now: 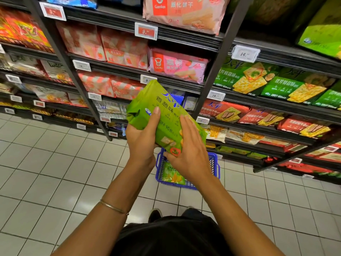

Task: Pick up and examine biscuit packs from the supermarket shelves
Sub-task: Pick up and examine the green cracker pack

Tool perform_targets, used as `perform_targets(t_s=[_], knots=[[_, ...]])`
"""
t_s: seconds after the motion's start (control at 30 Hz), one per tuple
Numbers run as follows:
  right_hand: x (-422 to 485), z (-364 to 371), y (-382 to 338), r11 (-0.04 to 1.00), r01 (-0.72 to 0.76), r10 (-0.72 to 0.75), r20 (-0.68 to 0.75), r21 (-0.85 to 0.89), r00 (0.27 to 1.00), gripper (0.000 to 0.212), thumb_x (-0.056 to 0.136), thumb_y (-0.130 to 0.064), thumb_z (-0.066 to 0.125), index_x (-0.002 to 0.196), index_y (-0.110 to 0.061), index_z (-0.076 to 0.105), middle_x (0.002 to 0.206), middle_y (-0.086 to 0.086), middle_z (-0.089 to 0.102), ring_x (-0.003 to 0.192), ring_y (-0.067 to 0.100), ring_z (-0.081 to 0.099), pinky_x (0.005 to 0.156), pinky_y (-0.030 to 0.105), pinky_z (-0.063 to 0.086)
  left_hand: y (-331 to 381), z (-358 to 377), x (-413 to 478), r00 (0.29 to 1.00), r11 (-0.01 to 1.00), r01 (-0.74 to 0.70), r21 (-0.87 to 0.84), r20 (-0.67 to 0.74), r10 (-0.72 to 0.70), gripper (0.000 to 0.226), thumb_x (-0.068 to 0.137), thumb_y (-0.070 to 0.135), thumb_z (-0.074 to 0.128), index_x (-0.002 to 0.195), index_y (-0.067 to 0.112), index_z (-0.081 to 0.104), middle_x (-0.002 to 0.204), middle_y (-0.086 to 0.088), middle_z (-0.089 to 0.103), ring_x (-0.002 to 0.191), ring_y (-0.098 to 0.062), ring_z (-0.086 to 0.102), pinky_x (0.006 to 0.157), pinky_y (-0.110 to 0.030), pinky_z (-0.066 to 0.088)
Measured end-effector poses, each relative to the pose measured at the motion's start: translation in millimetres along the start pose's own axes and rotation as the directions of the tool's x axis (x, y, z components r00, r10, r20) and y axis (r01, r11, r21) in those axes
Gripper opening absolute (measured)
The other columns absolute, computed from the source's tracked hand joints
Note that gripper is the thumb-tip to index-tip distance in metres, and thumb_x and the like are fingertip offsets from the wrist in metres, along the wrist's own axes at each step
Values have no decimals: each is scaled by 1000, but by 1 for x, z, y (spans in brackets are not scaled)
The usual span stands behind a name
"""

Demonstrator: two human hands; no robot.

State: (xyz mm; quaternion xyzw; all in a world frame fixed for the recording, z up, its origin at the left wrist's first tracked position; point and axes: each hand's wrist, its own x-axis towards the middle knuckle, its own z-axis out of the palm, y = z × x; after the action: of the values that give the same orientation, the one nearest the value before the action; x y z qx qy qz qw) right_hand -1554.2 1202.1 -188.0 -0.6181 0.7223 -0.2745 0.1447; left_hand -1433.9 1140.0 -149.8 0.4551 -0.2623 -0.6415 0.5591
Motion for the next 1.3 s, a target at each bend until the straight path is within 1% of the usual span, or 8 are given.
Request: perform_targets(t_s=[0.1, 0.17, 0.27, 0.5, 0.67, 0.97, 1.17, 1.3], knots=[[3, -3, 6, 996, -21, 23, -16, 87, 1000, 107, 73, -28, 74, 163, -37, 17, 165, -5, 36, 149, 18, 38, 111, 47, 46, 0, -2, 0, 995, 996, -17, 90, 102, 8, 53, 85, 37, 82, 132, 18, 63, 120, -4, 76, 105, -22, 77, 75, -44, 64], [7, -13, 7, 941, -162, 142, 85, 297, 986, 100, 70, -27, 74, 155, -51, 28, 134, -13, 64, 113, 15, 67, 85, 39, 59, 1, -5, 3, 979, 983, -22, 180, 202, -15, 63, 81, 44, 80, 135, 21, 58, 127, -6, 72, 105, -18, 76, 69, -38, 64], [13, -25, 17, 790, -282, 220, 178, 544, 959, 64, 68, -21, 79, 126, -38, 61, 98, -15, 75, 81, 5, 72, 67, 21, 55, 0, -13, 13, 954, 966, 5, 259, 289, -82, 63, 82, 45, 78, 138, 26, 57, 132, -1, 70, 113, -17, 73, 71, -31, 61], [6, -39, 28, 196, -478, 294, 414, 856, 862, 60, 67, -9, 74, 126, -12, 61, 111, 14, 75, 100, 33, 73, 90, 54, 60, -20, -44, 30, 964, 905, 114, 410, 176, -201, 55, 96, 44, 68, 144, 22, 50, 123, 6, 70, 108, -8, 70, 89, -35, 58], [4, -50, 28, -141, -488, 146, 505, 862, 850, 52, 75, -7, 60, 127, -9, 64, 113, 18, 75, 96, 34, 75, 77, 52, 64, -25, -54, 30, 850, 868, 337, 365, 278, -448, 60, 83, 58, 66, 131, 22, 67, 121, -8, 77, 112, -30, 74, 87, -45, 63], [8, -68, 35, 11, -531, 88, 528, 847, 844, 59, 78, -12, 62, 137, -8, 58, 115, 15, 75, 98, 31, 75, 81, 48, 64, -37, -49, 16, 880, 896, 245, 370, 303, -366, 55, 82, 66, 52, 122, 31, 67, 112, -1, 80, 103, -21, 77, 71, -33, 64], [12, -72, 32, 20, -527, 64, 525, 850, 849, 72, 47, -47, 103, 111, -20, 82, 119, 13, 76, 104, 29, 76, 79, 44, 64, -38, -48, 9, 889, 905, 238, 352, 296, -349, 54, 84, 68, 46, 119, 34, 68, 114, 0, 80, 104, -20, 77, 71, -32, 64], [14, -71, 32, 102, -515, 117, 504, 851, 856, 49, 73, -51, 87, 114, -25, 81, 124, 11, 75, 110, 28, 74, 84, 42, 62, -34, -48, 9, 903, 904, 216, 368, 278, -329, 57, 84, 71, 42, 120, 35, 68, 115, 0, 79, 106, -21, 77, 79, -37, 65]])
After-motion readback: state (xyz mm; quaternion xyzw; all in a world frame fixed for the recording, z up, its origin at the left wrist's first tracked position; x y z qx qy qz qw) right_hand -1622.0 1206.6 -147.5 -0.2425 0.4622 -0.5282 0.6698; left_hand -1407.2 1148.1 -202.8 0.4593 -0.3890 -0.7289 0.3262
